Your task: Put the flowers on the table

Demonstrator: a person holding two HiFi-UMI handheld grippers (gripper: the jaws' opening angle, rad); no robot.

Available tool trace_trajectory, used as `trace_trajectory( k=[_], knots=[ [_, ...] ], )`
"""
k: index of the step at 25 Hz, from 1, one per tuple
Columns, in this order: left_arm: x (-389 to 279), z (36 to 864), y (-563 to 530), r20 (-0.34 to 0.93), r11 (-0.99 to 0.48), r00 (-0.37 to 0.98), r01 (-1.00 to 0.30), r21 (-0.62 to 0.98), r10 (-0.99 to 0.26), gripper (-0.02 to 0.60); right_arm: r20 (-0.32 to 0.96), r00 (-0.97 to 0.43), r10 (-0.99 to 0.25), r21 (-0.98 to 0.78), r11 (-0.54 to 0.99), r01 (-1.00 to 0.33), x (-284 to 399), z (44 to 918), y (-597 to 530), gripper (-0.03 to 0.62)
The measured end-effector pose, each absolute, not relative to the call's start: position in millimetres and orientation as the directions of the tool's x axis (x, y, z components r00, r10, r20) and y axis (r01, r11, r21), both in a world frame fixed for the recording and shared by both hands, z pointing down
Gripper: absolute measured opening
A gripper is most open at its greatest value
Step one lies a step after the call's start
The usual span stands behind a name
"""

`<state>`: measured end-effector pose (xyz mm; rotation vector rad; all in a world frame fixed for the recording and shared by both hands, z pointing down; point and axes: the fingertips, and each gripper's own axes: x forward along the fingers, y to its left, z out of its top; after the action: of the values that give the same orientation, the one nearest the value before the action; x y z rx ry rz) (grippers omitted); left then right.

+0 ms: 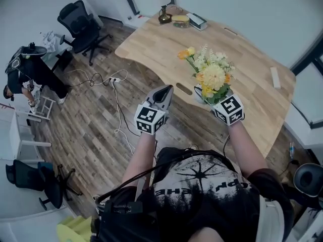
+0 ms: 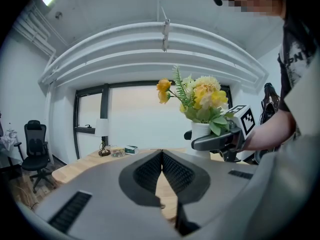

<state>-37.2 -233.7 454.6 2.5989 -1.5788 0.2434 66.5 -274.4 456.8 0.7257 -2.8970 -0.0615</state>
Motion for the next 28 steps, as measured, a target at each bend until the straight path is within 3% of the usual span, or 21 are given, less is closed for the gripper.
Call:
trace_trajectory(
  k=[14, 28],
  knots=[
    [-68, 473, -319, 0.181, -0.518, 0.514, -0.855, 0.025, -0.839, 0.014, 0.166, -0.819, -0.549, 0.065, 0.835, -0.546, 48, 474, -353, 0.261],
    [-144, 465, -430, 0.206, -0.642, 0.627, -0.767, -0.01, -0.752, 0.013, 0.146, -0.752, -0.643, 0.032, 0.763, -0.646, -39, 472, -452, 0.26]
  ],
)
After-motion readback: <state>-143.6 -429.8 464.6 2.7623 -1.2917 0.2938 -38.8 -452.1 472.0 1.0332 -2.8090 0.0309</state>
